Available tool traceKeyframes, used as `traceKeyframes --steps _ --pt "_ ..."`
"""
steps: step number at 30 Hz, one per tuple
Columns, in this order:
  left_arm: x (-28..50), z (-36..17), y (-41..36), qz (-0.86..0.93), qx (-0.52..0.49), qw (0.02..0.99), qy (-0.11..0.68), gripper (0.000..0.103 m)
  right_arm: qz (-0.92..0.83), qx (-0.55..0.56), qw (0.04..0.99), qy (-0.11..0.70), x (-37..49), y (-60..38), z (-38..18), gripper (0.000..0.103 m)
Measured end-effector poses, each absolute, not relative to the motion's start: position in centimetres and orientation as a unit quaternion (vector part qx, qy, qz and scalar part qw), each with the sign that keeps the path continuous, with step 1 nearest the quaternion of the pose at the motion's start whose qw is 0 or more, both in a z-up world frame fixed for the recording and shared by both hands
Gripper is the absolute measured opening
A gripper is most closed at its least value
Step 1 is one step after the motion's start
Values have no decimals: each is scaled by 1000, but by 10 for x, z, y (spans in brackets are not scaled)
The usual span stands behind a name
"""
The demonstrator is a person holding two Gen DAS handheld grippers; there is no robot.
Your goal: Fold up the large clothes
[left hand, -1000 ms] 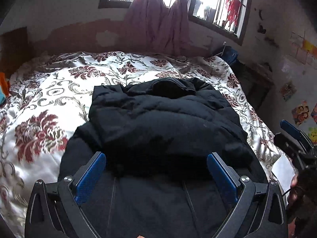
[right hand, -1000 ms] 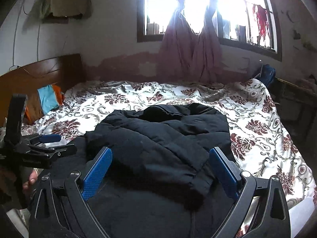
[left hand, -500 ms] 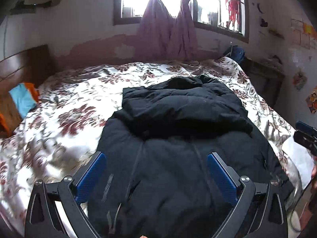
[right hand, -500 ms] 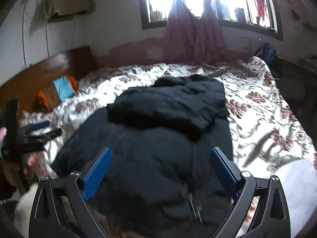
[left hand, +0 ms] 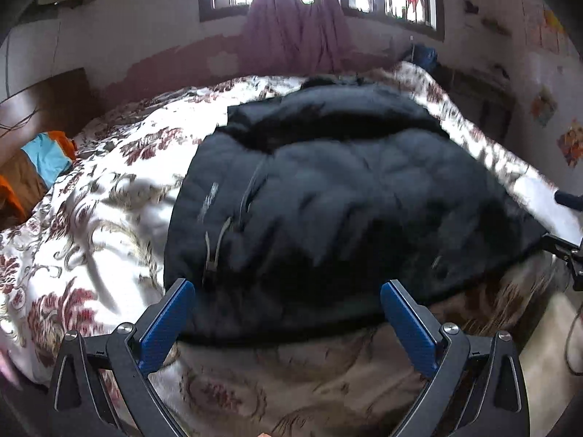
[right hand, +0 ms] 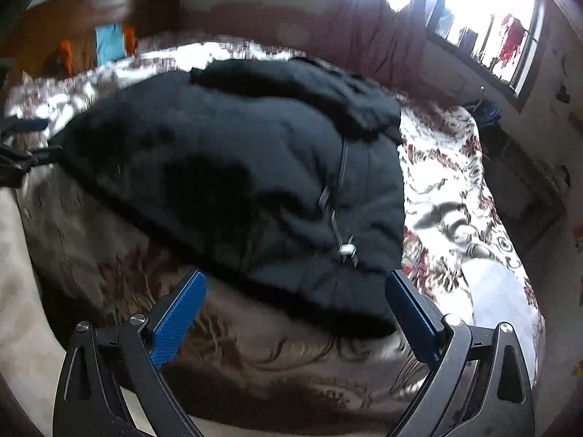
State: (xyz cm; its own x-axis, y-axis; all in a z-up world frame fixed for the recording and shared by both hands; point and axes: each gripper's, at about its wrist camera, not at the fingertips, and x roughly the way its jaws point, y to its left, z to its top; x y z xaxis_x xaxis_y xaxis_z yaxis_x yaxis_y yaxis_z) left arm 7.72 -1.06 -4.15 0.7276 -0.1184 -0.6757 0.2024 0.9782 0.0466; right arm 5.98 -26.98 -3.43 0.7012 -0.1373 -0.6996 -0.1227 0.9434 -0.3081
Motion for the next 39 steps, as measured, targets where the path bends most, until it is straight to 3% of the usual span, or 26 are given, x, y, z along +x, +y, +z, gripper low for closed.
traceKeyframes --steps 8,18,30,39 --pt "71 -78 -8 -47 53 913 402 103 -56 -221 879 418 74 -265 -58 96" --pt "78 -106 -23 20 136 892 431 103 -99 -267 881 379 70 -242 -58 96" --pt "89 -105 -18 85 185 905 373 103 -119 -235 915 304 76 -253 -40 96" --pt "72 -89 -32 110 255 924 264 103 -126 -286 899 308 76 -246 -50 96"
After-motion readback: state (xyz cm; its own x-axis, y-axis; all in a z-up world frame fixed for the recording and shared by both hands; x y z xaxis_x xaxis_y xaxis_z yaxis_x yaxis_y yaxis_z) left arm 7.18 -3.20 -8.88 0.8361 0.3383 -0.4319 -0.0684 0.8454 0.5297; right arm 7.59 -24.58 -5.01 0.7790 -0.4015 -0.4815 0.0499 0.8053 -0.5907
